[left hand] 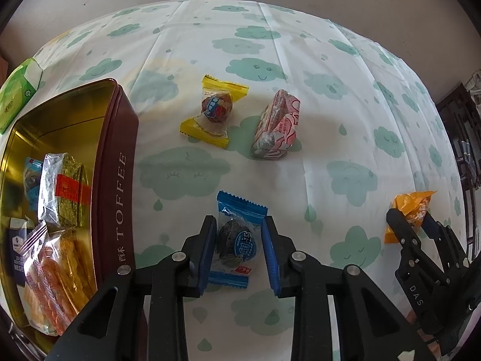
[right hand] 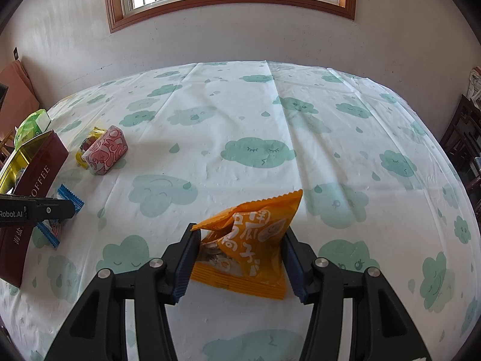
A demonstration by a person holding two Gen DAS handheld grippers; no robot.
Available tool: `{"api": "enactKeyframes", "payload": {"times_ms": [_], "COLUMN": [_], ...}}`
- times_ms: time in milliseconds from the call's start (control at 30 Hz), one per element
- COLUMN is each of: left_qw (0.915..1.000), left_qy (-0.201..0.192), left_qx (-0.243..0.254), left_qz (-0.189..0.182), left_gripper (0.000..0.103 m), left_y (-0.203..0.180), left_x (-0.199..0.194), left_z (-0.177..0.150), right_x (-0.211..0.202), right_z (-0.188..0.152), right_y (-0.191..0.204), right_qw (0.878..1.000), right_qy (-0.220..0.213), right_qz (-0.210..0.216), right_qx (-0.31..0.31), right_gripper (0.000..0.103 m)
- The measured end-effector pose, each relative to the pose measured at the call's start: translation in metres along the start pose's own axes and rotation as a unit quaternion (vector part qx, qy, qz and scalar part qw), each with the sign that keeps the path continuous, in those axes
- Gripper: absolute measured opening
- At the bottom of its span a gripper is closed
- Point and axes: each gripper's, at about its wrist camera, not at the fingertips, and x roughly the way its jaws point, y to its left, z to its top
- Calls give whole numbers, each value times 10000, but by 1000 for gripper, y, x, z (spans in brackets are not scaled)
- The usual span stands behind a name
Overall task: Organize snacks
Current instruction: 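Carry the blue candy into the tin and open the left gripper while the right gripper holds the orange bag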
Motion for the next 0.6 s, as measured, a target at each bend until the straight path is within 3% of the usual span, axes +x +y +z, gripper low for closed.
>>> {"api": "enactKeyframes", "payload": {"times_ms": [600], "left_qw": [9991], "left_qy": [-335], "left_qx": [152], "left_qz": [-199], "left_gripper": [20], "left_y": [0], "left_x": [-40], "left_z": [3], "right_x": [0], "right_z": [0], "right_y": [1], "right_qw": [10000], "right_qy": [3], "right_qz": [-15], "right_qx": [-9], "right_gripper": [55]}}
